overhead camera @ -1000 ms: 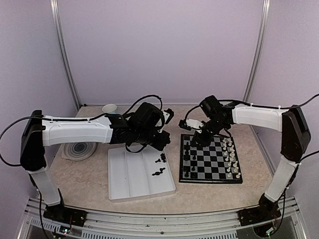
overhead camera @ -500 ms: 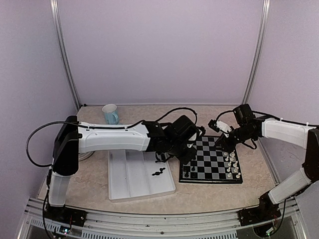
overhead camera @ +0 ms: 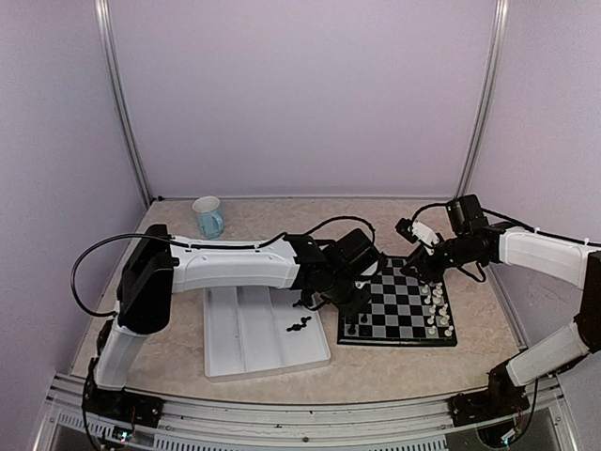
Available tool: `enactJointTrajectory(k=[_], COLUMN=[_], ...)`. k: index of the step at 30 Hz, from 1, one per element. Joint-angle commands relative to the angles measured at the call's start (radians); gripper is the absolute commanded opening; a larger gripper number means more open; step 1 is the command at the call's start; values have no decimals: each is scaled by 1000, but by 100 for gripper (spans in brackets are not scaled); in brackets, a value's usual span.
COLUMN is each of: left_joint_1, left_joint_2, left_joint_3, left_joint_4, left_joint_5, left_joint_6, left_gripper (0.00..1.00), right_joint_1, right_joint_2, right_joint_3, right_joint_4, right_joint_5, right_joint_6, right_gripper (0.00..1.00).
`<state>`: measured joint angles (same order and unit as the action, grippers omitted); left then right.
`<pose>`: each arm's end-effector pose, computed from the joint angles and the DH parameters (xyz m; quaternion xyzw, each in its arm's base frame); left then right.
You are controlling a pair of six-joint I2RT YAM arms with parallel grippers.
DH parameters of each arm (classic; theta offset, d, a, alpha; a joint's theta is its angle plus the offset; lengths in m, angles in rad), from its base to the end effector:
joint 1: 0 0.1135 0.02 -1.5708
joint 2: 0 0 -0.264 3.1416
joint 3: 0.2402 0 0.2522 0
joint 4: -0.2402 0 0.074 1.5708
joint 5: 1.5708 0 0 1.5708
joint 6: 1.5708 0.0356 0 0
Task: Set up the chess pieces on the board
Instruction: Place the bishop on c8.
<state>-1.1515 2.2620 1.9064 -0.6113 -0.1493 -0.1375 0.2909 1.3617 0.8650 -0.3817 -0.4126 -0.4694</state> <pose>0.2087 -0.4553 0.1980 0.4429 0.8431 -0.1213 0.2798 0.2615 0.0932 0.2257 -0.4062 0.8292 0.1623 0.3480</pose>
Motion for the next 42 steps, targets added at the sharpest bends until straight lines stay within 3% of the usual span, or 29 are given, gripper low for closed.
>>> enactJointTrajectory(k=[1,17,42], left_joint_1=[2,17,32], left_joint_2=[38,63,109], left_joint_3=[37,42,88], left_joint_4=[-38,-33,-11], left_joint_5=[-6,-47,9], left_joint_6=[-1,-15,-24], left_gripper=[0,0,0], right_joint_1=[-10,-11,-11], right_joint_2=[6,28,45], right_joint_3=[-13,-11,-14], right_joint_4=[24,25,26], right_joint_5=[-25,-40,-45], right_joint_6=[9,8,3], right_gripper=[37,37,37])
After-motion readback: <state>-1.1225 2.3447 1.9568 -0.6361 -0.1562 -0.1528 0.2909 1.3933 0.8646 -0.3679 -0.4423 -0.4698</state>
